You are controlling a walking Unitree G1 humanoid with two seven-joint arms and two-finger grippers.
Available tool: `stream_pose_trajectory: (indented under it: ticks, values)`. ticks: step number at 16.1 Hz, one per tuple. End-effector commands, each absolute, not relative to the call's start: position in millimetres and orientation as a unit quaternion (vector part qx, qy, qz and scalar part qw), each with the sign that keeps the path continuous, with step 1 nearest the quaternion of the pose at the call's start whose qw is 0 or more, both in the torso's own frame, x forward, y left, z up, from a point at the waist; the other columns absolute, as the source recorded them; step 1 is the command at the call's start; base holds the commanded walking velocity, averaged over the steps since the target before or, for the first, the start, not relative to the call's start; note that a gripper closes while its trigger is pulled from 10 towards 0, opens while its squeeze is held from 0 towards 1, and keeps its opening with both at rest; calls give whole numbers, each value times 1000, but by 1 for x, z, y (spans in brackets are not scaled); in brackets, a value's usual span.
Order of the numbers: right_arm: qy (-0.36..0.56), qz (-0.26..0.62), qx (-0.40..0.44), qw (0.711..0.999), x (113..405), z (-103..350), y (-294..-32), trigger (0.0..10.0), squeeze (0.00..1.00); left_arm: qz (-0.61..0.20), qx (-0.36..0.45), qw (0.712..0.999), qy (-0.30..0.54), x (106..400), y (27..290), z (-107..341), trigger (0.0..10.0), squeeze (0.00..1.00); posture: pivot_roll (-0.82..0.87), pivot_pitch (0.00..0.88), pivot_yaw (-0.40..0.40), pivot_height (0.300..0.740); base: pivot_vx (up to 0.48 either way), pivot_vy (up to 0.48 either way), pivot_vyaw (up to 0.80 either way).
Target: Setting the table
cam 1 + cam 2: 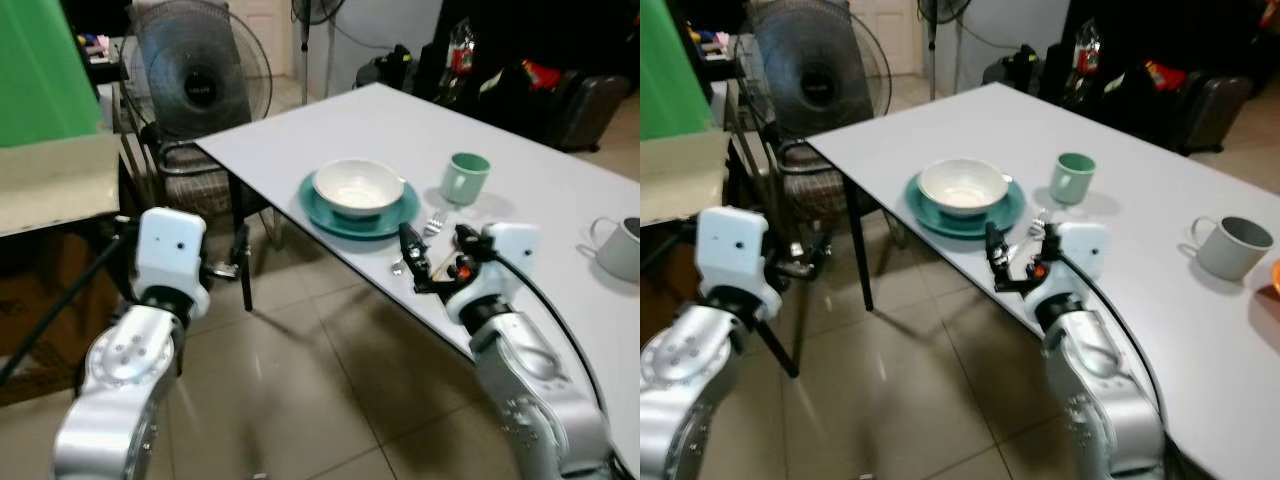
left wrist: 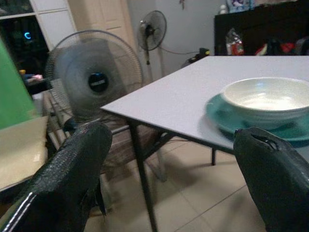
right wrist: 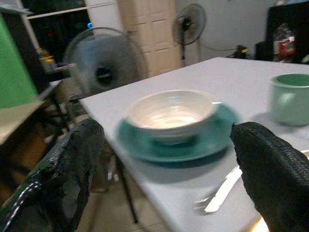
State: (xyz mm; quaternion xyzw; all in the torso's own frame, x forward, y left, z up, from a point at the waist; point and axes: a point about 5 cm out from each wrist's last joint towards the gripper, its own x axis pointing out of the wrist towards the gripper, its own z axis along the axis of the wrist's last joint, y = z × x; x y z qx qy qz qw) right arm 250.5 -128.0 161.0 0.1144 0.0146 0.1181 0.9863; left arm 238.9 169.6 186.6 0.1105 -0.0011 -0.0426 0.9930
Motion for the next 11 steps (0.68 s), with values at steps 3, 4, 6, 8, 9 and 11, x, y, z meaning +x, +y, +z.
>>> stream_pose_trajectory:
  ticks: [3,4,6,8,9,11]
  values:
    - [18,122,107,987,252,162,-128,10000,1000,-44,111,993,2,240,169,187,10000,0,-30,0,-11,740,0,411,0]
    - [19,123,106,987,253,162,-128,10000,1000,-44,111,993,3,240,169,187,10000,0,-31,0,-13,740,0,409,0]
    - [19,123,106,986,253,162,-128,10000,1000,-44,111,993,2,240,169,187,10000,0,-32,0,-14,740,0,405,0]
    - [20,125,105,986,254,162,-129,10000,1000,-43,110,993,3,241,169,187,10000,0,-33,0,-13,740,0,403,0]
    - [20,125,106,986,254,162,-129,10000,1000,-43,110,993,4,241,169,186,10000,0,-34,0,-13,740,0,405,0]
    - [25,127,106,986,255,161,-128,10000,1000,-41,109,993,3,242,169,186,10000,0,-37,0,-11,740,0,328,0]
